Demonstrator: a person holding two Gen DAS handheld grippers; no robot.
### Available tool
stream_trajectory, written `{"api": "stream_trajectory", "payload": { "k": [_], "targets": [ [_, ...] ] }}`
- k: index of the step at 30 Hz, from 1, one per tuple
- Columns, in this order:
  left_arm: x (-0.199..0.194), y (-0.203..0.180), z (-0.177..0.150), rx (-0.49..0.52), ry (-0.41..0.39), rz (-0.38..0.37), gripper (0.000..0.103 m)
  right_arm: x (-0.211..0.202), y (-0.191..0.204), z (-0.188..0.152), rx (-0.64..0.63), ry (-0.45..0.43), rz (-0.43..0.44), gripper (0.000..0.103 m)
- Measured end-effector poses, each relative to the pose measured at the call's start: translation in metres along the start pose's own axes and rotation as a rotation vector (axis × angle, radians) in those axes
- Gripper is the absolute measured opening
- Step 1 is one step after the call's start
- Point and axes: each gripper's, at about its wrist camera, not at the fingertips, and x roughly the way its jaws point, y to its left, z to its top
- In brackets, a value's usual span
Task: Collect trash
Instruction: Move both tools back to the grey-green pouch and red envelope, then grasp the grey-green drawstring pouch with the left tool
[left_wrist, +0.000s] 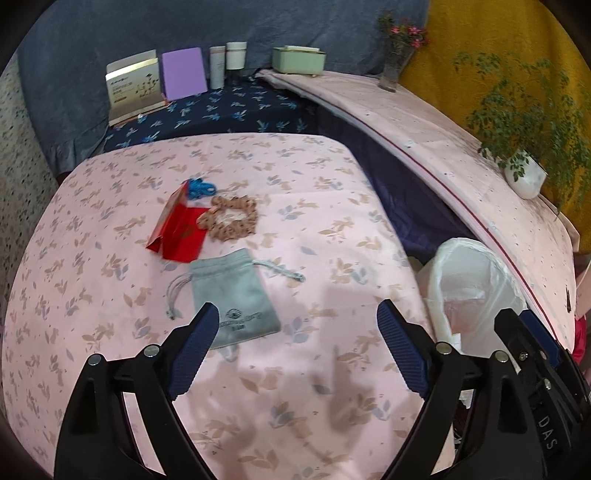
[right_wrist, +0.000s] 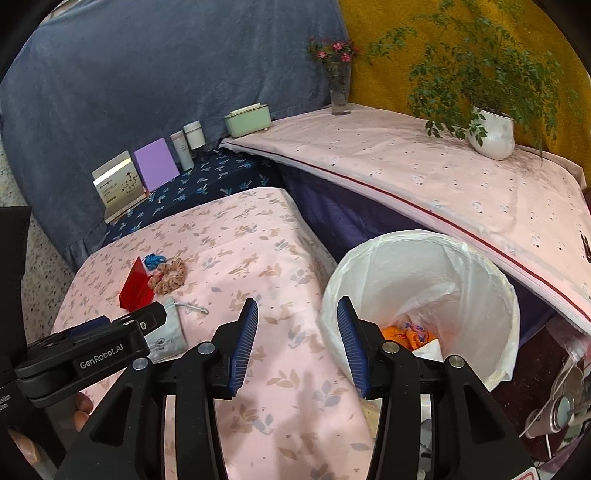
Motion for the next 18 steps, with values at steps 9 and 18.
{"api": "stream_trajectory", "payload": {
  "k": [9, 18],
  "targets": [
    [0.034, 0.047, -0.009, -0.127, 0.088, 0.033, 0.083, 0.022, 0.025, -0.006, -0.033, 0.045, 0.022, 0.044],
    [0.08, 0.072, -0.015, -0.188, 0.181, 0.039, 0.077, 0.057, 0.038, -0.01, -0.041, 0.102, 0.03, 0.044]
  ]
}}
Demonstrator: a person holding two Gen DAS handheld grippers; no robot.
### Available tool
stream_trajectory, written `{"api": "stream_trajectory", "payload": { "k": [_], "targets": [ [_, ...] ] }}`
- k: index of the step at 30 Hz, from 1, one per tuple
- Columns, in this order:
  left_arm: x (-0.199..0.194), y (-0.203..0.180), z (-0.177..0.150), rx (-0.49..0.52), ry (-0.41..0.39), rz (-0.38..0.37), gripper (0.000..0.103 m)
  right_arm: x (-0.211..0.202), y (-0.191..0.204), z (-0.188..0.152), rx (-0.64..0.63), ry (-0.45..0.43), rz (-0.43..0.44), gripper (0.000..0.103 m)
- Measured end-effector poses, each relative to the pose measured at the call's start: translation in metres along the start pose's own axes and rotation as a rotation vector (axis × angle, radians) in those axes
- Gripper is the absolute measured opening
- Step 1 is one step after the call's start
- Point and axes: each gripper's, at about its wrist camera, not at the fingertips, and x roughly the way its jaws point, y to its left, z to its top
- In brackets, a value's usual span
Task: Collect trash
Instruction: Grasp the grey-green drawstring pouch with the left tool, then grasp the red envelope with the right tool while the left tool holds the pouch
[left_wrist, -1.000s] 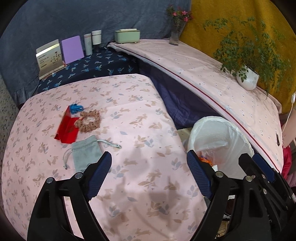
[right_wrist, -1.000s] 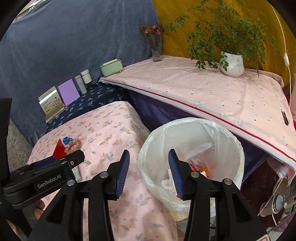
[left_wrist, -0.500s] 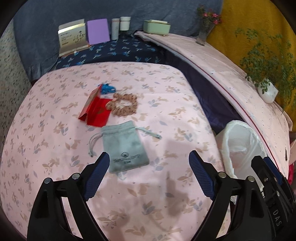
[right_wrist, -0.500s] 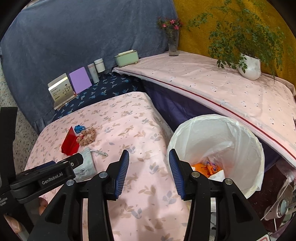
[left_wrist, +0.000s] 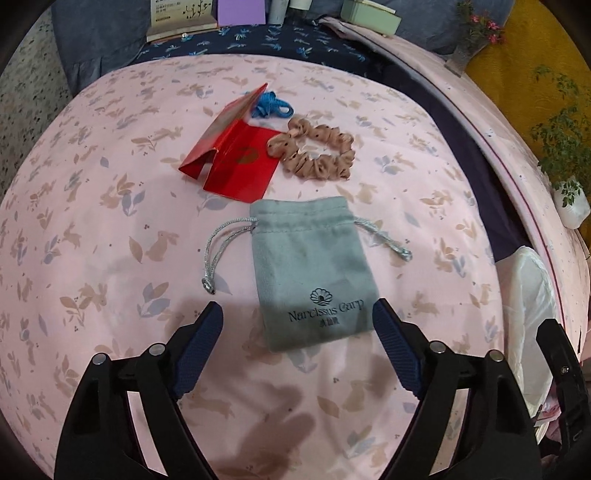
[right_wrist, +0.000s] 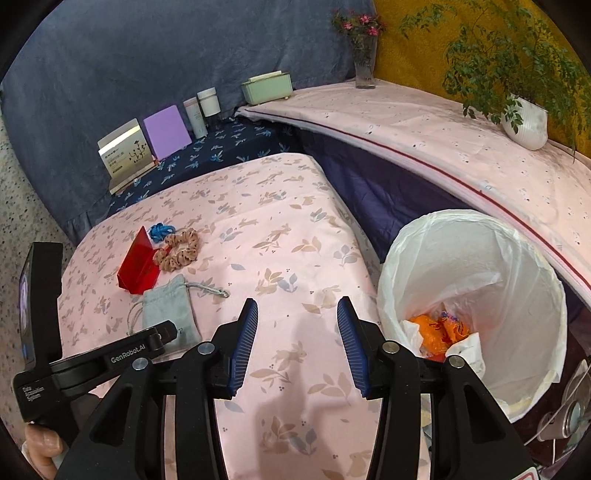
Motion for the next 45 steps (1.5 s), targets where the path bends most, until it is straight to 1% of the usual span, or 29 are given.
{"api": "stream_trajectory", "payload": {
  "k": [5, 8, 9, 11, 12, 13, 15, 19, 24, 28, 34, 39, 45],
  "targets": [
    [0.01, -0.005, 0.003, 0.036, -0.003, 0.011, 0.072, 0.016, 0.007, 0.001, -0.004, 0.024, 0.004, 0.045],
    [0.011, -0.009, 0.004, 0.063, -0.015, 0.023, 0.06, 0.022, 0.011, 0.003, -0.011, 0.031, 0.006, 0.045],
    [0.011, -0.011, 0.004, 0.07, -0.019, 0.027, 0.054, 0.024, 0.013, 0.003, -0.012, 0.034, 0.008, 0.045],
    [0.01, -0.012, 0.004, 0.091, -0.026, 0.027, 0.036, 0.027, 0.017, 0.003, -0.016, 0.038, 0.011, 0.045],
    [0.01, -0.013, 0.003, 0.1, -0.02, 0.02, 0.021, 0.029, 0.019, 0.003, -0.018, 0.04, 0.012, 0.045],
    [0.01, -0.013, 0.003, 0.105, -0.018, 0.012, 0.014, 0.03, 0.021, 0.004, -0.021, 0.041, 0.013, 0.045],
    [0.01, -0.013, 0.003, 0.113, -0.011, -0.003, 0.006, 0.03, 0.025, 0.004, -0.027, 0.042, 0.017, 0.045],
    [-0.001, -0.009, 0.002, 0.114, -0.031, -0.012, 0.003, 0.027, 0.034, 0.005, -0.044, 0.034, 0.024, 0.045],
    [-0.029, 0.007, 0.005, 0.096, -0.089, -0.004, 0.003, 0.023, 0.049, 0.008, -0.06, 0.025, 0.04, 0.045],
    [-0.054, 0.033, 0.011, 0.047, -0.132, 0.0, 0.003, 0.022, 0.069, 0.008, -0.084, 0.024, 0.064, 0.045],
    [-0.089, 0.078, 0.018, -0.024, -0.199, 0.033, 0.003, 0.027, 0.11, 0.008, -0.133, 0.031, 0.119, 0.045],
    [-0.1, 0.113, 0.027, -0.081, -0.228, 0.061, 0.003, 0.037, 0.146, 0.01, -0.169, 0.039, 0.163, 0.044],
    [-0.093, 0.142, 0.045, -0.109, -0.234, 0.088, 0.003, 0.06, 0.183, 0.013, -0.203, 0.064, 0.19, 0.044]
  ]
}}
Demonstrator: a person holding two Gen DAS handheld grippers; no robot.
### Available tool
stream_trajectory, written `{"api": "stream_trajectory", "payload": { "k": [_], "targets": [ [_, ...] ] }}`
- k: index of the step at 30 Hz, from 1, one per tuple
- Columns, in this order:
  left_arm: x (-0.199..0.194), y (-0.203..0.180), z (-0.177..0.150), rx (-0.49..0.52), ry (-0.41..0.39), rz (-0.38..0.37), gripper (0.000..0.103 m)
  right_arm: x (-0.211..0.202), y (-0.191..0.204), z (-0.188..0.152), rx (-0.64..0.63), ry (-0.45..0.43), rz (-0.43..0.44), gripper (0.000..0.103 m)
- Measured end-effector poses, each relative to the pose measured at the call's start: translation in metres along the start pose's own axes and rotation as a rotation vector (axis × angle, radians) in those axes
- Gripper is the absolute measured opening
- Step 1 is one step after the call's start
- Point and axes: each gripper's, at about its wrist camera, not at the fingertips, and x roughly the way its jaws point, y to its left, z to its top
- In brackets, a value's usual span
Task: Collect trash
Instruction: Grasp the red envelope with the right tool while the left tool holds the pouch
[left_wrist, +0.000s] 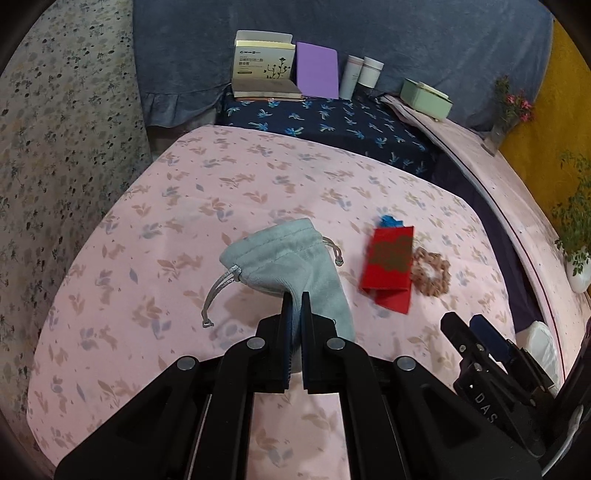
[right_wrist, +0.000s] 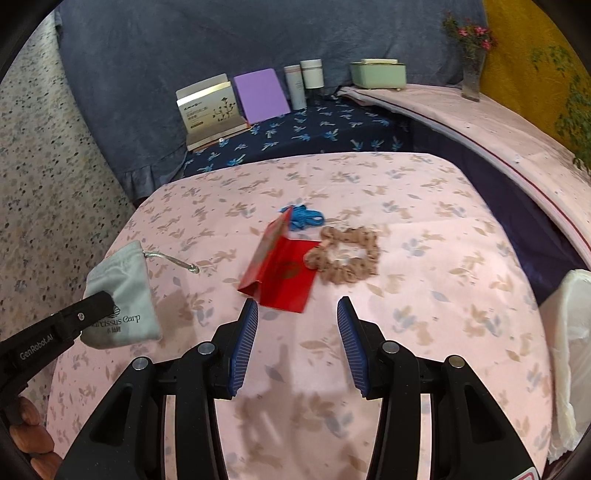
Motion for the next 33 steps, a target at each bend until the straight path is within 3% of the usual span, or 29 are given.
{"api": "stream_trajectory", "payload": {
  "k": [11, 16, 18, 21, 33],
  "targets": [
    [0.045, 0.005, 0.022, 0.022, 0.033, -0.018, 0.003, 0.062, 0.019, 0.017, 0.017, 0.063, 0.016, 0.044],
    [0.055, 0.008, 0.025, 0.015, 0.048, -0.023, 0.003, 0.078, 0.018, 0.018, 0.036, 0.096, 0.04, 0.028],
    [0.056, 0.008, 0.025, 0.011, 0.052, -0.027, 0.003, 0.079, 0.017, 0.016, 0.039, 0.102, 0.056, 0.014],
    [0.054, 0.006, 0.023, 0.009, 0.052, -0.026, 0.003, 0.073, 0.016, 0.015, 0.034, 0.098, 0.059, 0.006],
    [0.002, -0.038, 0.01, 0.072, -0.007, -0.058, 0.003, -0.006, -0.006, 0.014, 0.044, -0.021, 0.067, 0.004]
  ]
}}
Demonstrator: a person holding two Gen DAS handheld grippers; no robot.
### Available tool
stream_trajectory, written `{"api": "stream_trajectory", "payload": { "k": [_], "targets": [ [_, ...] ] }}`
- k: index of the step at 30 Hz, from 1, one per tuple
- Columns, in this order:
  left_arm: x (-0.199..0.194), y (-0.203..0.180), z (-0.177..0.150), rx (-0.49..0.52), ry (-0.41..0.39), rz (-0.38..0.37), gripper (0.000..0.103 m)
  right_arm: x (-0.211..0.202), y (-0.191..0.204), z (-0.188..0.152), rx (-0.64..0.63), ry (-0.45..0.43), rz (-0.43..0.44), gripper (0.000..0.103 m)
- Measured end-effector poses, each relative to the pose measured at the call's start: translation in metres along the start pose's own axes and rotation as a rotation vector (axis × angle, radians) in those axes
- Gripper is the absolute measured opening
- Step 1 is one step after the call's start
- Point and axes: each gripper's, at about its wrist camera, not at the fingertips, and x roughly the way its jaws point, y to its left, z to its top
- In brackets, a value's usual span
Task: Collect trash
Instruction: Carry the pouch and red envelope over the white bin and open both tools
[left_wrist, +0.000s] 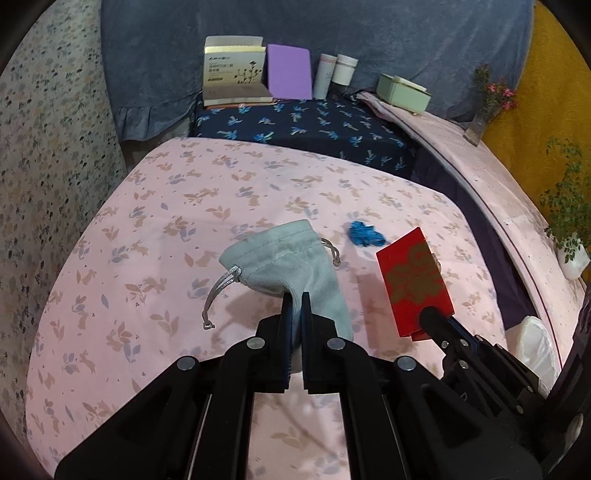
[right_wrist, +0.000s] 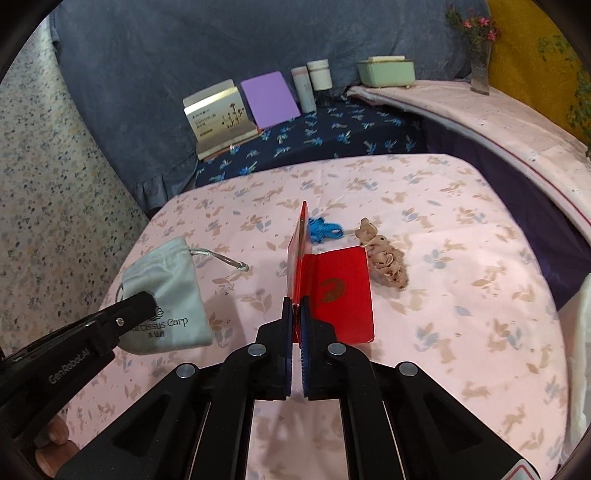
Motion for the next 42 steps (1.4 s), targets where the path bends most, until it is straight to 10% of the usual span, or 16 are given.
{"api": "stream_trajectory", "payload": {
  "k": [24, 42],
  "targets": [
    [-0.079, -0.203, -0.058, 0.304, -0.07, -0.178, 0.004, -0.174, -0.158, -0.036, 0.204, -0.219, -0.177, 0.004],
    [-0.086, -0.326, -0.116, 0.534, -0.039, -0.279, 0.004, -0.227, -0.271, -0.089, 0.399, -0.262, -0.295, 0.004]
  ]
}}
